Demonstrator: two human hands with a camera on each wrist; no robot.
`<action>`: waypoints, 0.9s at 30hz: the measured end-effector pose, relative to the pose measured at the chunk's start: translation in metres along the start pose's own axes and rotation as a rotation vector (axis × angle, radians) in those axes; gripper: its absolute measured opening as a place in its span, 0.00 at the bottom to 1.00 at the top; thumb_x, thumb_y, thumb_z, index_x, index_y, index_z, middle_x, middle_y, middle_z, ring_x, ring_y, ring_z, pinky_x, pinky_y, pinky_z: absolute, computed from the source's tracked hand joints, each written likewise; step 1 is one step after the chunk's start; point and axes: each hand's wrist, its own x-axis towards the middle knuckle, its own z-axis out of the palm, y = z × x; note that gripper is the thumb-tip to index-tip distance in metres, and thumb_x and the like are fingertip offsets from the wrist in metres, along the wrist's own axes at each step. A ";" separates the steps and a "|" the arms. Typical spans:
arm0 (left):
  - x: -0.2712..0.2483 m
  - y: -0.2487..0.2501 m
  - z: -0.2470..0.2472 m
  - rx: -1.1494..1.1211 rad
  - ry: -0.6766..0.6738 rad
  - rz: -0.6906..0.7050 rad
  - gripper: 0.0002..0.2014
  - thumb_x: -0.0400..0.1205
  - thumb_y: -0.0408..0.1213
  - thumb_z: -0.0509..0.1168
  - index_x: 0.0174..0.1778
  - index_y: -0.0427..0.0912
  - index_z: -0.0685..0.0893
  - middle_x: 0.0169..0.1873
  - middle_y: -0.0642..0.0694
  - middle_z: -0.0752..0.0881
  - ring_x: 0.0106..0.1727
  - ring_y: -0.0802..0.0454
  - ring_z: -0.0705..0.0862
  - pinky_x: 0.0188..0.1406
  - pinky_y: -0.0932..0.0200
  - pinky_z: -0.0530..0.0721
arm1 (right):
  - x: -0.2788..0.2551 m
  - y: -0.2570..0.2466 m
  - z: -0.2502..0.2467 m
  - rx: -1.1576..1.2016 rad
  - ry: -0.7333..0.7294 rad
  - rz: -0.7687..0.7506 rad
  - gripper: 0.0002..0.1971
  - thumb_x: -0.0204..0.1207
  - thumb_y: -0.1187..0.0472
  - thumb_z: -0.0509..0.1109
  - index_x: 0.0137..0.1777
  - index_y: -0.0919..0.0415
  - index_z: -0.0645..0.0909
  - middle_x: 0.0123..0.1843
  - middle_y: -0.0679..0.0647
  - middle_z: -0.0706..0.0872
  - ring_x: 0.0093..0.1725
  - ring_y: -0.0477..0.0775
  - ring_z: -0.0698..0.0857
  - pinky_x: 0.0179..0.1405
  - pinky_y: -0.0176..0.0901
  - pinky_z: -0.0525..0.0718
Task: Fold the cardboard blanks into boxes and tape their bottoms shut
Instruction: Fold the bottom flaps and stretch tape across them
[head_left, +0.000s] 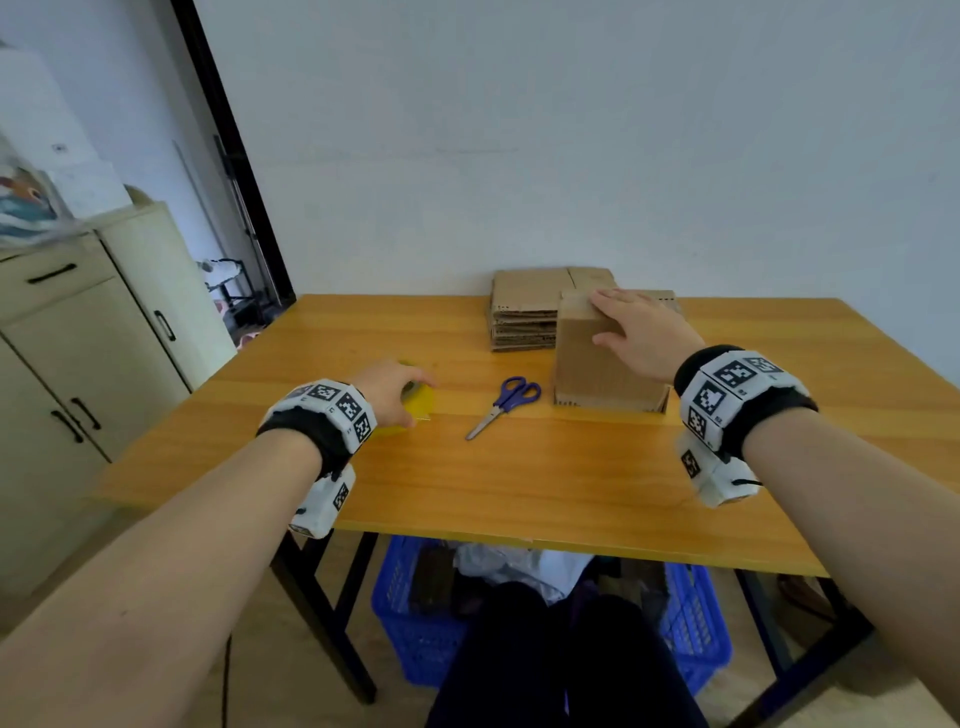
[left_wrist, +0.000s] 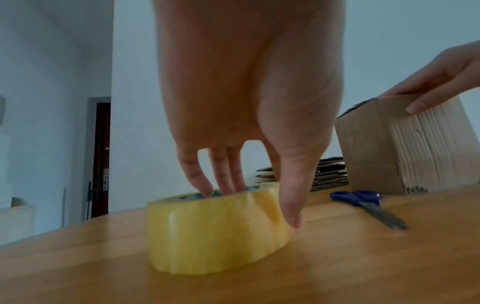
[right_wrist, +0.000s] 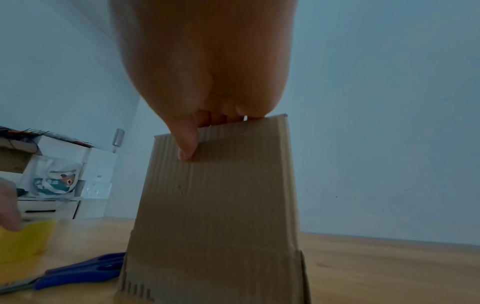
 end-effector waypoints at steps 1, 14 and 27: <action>-0.001 -0.001 0.001 0.014 -0.005 0.010 0.33 0.76 0.40 0.73 0.76 0.57 0.68 0.75 0.43 0.71 0.68 0.42 0.77 0.62 0.50 0.81 | 0.000 0.000 0.000 -0.001 0.000 0.002 0.29 0.85 0.56 0.60 0.83 0.57 0.56 0.84 0.53 0.59 0.83 0.54 0.58 0.81 0.48 0.51; 0.006 0.026 -0.014 -0.297 0.139 0.086 0.28 0.76 0.36 0.73 0.71 0.54 0.74 0.70 0.42 0.78 0.71 0.46 0.76 0.62 0.53 0.78 | 0.003 -0.001 0.003 0.003 -0.006 -0.018 0.29 0.85 0.56 0.59 0.83 0.58 0.55 0.85 0.53 0.58 0.84 0.52 0.56 0.81 0.44 0.50; 0.040 0.121 -0.081 -0.456 0.323 0.412 0.19 0.74 0.35 0.75 0.60 0.49 0.80 0.60 0.42 0.84 0.64 0.45 0.81 0.66 0.47 0.79 | 0.004 -0.001 -0.011 0.153 -0.094 0.004 0.27 0.82 0.64 0.61 0.81 0.59 0.62 0.82 0.55 0.64 0.81 0.56 0.63 0.78 0.46 0.60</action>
